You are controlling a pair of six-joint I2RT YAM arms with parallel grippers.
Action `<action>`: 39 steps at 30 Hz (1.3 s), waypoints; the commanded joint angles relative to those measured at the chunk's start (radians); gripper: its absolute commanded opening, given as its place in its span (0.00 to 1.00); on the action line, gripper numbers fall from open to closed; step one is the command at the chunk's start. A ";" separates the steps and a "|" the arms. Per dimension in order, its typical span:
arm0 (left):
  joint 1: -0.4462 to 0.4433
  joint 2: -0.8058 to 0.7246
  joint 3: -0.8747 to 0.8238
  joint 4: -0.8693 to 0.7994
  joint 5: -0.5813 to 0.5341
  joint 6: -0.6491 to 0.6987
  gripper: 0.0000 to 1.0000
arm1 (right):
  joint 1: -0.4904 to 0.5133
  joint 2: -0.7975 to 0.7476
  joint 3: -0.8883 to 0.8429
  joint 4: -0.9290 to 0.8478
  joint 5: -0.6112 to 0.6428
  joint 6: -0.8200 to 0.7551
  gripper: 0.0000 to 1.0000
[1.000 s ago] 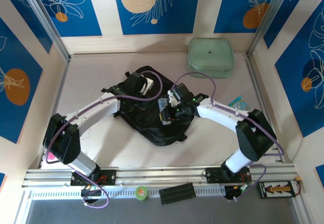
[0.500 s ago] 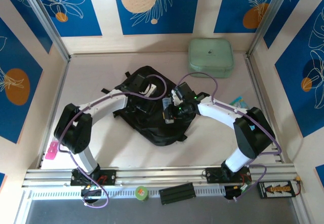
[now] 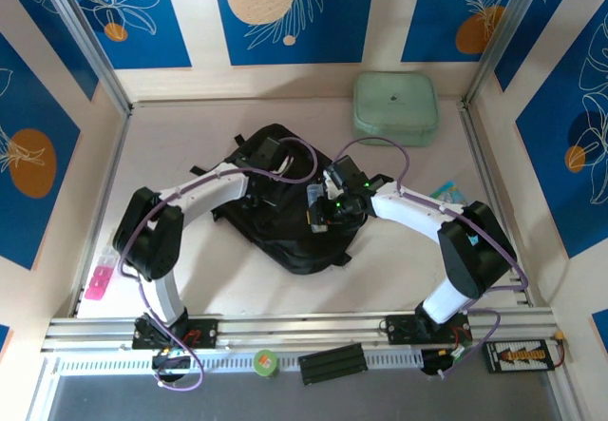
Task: Pack the student bag
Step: Open the student bag at the center of the table, then place the loose stationery in the student bag.
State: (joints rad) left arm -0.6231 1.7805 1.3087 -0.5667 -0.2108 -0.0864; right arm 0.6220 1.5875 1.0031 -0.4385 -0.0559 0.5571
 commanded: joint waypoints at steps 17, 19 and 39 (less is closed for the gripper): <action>0.007 -0.242 -0.117 0.156 0.234 -0.043 0.00 | 0.063 0.017 0.140 -0.034 -0.063 -0.153 0.24; 0.012 -0.242 -0.119 0.168 0.254 -0.057 0.00 | 0.070 0.049 0.153 -0.055 -0.059 -0.160 0.24; 0.074 -0.214 -0.184 0.273 0.389 -0.117 0.00 | 0.082 0.278 0.393 -0.207 -0.110 -0.212 0.24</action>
State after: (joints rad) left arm -0.5598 1.5661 1.1297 -0.3637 0.1238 -0.1833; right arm 0.6937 1.8423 1.3556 -0.6434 -0.1074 0.3706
